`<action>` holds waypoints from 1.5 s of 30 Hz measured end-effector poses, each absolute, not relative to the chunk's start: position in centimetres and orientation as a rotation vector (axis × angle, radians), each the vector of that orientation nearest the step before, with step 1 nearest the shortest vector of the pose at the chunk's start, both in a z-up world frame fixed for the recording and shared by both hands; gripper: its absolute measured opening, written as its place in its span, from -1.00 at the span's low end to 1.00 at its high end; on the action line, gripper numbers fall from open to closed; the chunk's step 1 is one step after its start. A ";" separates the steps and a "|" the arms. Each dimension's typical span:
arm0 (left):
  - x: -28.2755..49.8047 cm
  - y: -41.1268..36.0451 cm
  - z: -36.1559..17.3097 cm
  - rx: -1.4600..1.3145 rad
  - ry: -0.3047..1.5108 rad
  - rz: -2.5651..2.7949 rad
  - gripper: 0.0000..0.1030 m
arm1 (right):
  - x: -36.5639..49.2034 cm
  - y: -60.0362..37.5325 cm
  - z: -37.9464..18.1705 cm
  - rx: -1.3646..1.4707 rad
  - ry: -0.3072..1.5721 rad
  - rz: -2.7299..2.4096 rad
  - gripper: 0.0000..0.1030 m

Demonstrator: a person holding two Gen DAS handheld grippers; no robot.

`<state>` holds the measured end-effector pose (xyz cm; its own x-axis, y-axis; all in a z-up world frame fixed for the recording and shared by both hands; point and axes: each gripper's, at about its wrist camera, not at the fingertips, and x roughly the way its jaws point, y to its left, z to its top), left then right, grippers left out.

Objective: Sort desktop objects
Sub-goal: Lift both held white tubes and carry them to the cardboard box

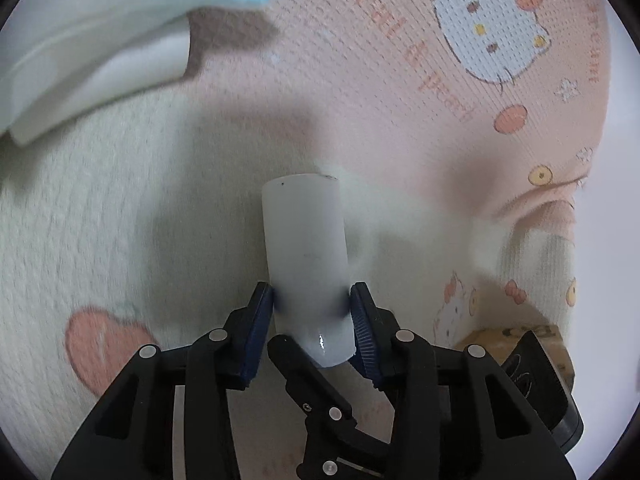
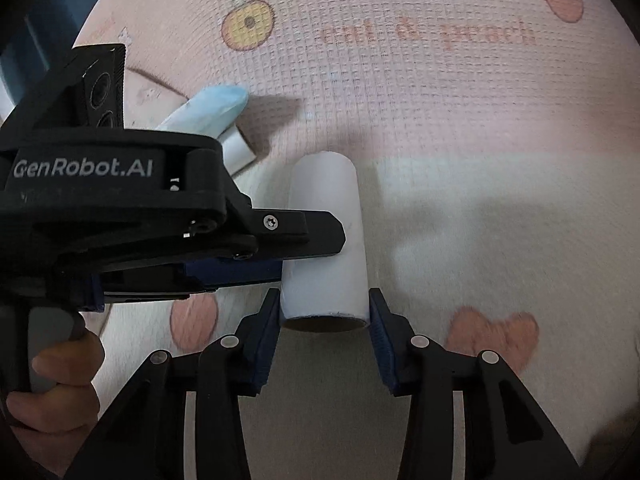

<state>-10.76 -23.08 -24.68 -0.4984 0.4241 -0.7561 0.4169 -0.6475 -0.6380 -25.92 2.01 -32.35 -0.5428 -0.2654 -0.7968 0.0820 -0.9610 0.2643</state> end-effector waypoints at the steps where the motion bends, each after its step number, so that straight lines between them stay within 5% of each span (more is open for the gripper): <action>1: -10.6 -22.8 -24.6 -1.577 -1.304 2.369 -0.14 | -25.3 1.9 -32.2 1.389 -0.270 -2.579 -0.22; 24: -6.8 -17.8 -24.8 -1.608 -1.154 2.229 -0.08 | -18.3 2.6 -30.8 1.562 -0.447 -2.564 -0.22; 45: -6.4 -15.0 -11.4 -1.221 -0.999 2.330 -0.08 | -15.2 2.9 -17.8 1.225 -0.257 -2.816 -0.22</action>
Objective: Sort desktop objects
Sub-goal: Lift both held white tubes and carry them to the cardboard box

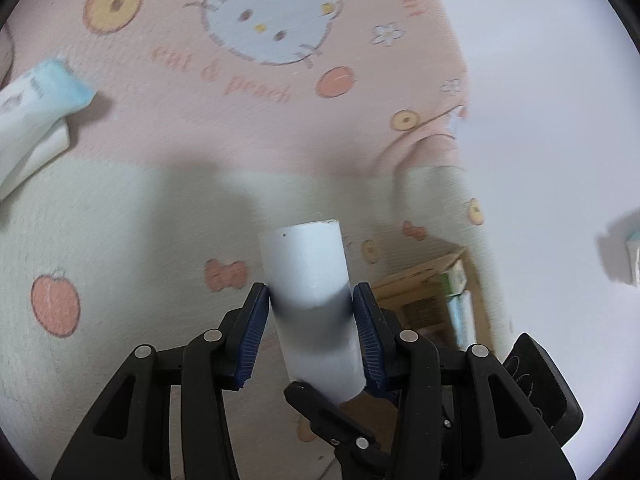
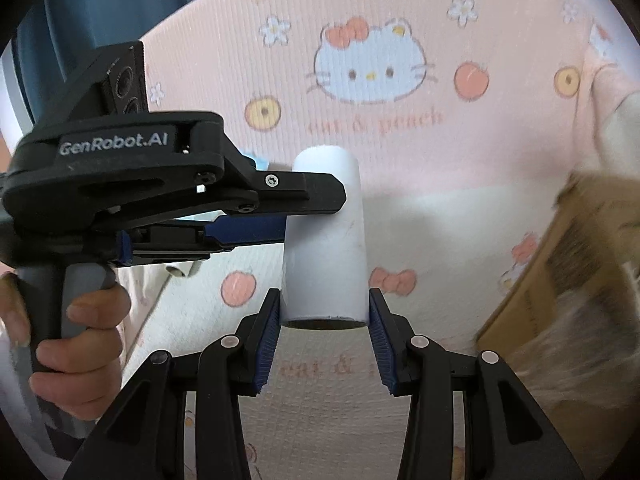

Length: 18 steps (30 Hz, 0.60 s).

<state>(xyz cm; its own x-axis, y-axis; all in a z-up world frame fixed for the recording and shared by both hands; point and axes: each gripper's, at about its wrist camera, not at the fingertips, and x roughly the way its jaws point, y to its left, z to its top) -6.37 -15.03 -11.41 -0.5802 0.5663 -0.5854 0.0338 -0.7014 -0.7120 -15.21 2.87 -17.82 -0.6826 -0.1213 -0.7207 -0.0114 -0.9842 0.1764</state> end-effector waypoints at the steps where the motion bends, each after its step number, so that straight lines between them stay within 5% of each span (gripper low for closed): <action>1: -6.5 -14.7 -11.0 -1.209 -0.995 2.327 -0.08 | -16.6 3.8 -18.3 1.219 -0.258 -2.828 -0.22; 18: -8.9 -7.1 -2.5 -1.004 -0.840 2.274 -0.08 | -14.8 10.4 -10.4 1.176 -0.232 -3.065 -0.22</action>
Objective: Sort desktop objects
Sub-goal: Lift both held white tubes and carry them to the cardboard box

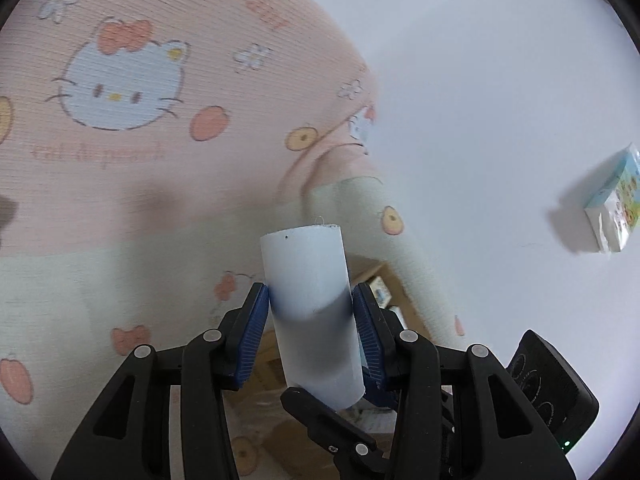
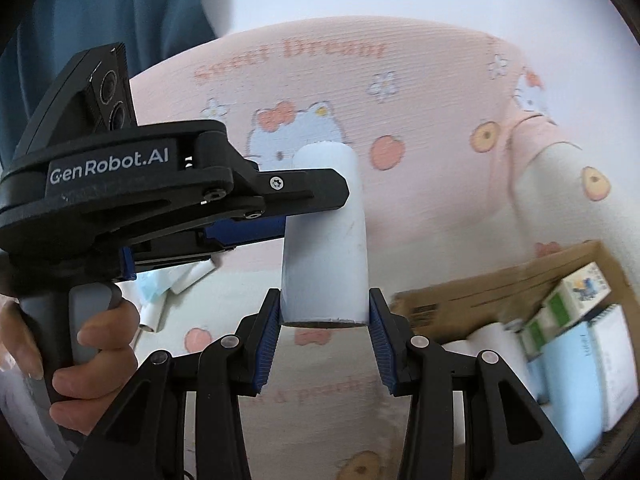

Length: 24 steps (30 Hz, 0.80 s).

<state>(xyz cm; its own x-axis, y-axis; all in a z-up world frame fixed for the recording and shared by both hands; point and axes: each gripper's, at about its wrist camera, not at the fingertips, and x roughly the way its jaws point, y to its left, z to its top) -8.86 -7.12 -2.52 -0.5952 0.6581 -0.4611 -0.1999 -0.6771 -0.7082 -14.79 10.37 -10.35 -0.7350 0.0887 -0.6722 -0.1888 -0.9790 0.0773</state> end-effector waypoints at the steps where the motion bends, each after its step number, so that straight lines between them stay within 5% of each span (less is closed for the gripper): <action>1: -9.1 -6.5 -2.4 -1.011 -0.842 2.260 -0.08 | -12.8 10.3 -9.7 -1.072 0.209 2.781 -0.22; 24: -12.3 7.0 -5.3 -1.305 -0.762 1.958 -0.08 | -7.3 20.4 -11.0 -1.313 0.192 2.538 -0.22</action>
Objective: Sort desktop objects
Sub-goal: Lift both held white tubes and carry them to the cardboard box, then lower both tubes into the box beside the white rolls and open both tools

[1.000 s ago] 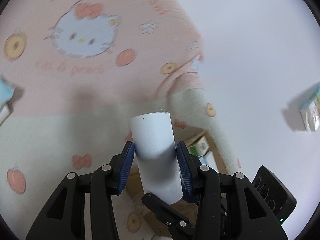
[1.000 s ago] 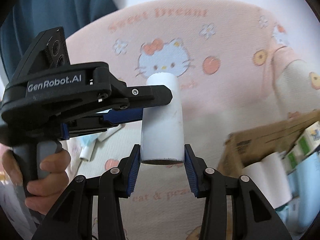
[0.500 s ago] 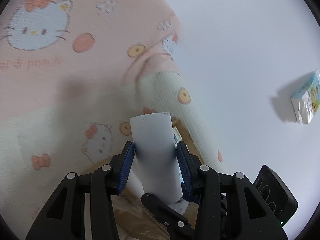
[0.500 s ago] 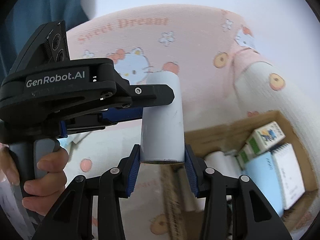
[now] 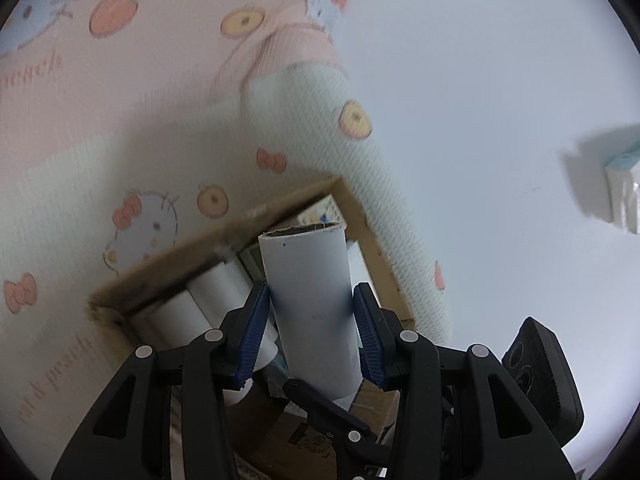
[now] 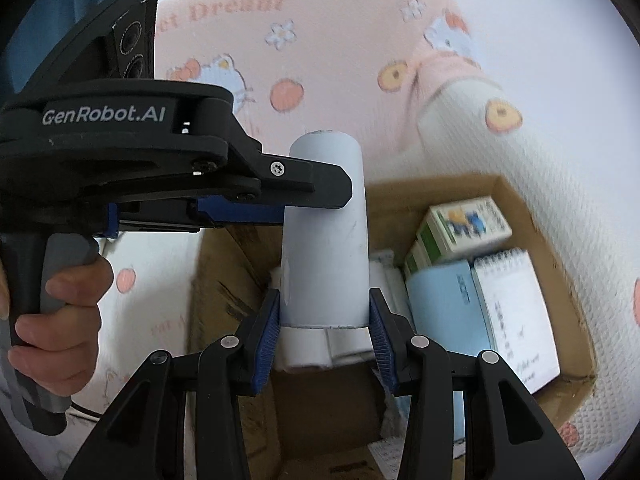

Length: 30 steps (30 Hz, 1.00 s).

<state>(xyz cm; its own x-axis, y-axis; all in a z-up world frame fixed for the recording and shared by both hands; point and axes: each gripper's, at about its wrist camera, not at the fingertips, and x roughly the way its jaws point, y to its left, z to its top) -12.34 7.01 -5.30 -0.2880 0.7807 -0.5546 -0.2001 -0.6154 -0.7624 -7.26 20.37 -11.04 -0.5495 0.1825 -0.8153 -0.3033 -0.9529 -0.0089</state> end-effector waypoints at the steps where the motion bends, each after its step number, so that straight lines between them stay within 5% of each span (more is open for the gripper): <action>1: -12.4 7.4 -5.8 -1.331 -0.767 1.941 -0.08 | -7.0 20.6 -11.4 -1.333 0.196 2.529 -0.22; 21: -14.9 10.4 -9.6 -1.487 -0.767 1.905 -0.11 | -5.9 23.4 -14.8 -1.493 0.134 2.423 -0.22; 30: -14.2 11.5 -9.5 -1.492 -0.582 2.020 -0.15 | -4.6 25.0 -14.4 -1.473 0.267 2.431 -0.22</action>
